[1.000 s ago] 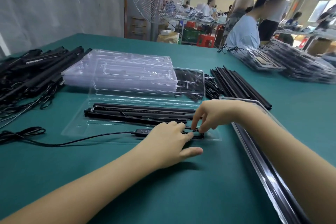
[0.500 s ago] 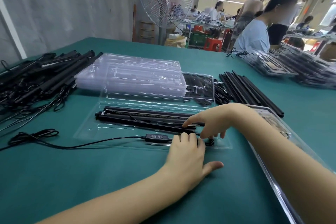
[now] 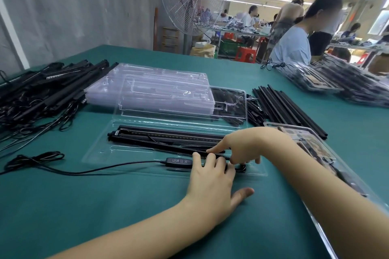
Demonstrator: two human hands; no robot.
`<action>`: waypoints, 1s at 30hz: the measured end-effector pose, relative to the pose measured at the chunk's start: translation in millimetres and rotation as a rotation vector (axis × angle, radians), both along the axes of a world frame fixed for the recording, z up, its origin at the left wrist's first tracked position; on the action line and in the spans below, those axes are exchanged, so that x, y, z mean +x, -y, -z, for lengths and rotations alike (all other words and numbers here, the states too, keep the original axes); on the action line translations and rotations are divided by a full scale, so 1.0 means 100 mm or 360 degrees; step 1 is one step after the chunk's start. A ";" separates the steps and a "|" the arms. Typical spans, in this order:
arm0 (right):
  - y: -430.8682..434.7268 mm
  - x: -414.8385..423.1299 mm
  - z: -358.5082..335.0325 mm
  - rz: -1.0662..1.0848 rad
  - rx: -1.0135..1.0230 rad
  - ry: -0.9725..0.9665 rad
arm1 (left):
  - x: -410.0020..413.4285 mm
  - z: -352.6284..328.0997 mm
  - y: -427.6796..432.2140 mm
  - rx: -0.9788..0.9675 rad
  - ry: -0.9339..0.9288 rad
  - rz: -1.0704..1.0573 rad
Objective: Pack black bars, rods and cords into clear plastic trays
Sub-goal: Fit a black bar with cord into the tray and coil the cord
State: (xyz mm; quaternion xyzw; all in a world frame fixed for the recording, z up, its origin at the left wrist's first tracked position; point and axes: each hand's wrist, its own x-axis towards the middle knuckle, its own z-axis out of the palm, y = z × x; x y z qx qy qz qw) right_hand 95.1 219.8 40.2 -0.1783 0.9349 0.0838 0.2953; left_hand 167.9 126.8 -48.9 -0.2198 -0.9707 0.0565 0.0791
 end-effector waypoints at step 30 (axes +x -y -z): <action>-0.45 -0.53 0.15 0.0948 -0.0738 -0.0959 | -0.05 0.03 0.04 0.0073 0.0148 0.0048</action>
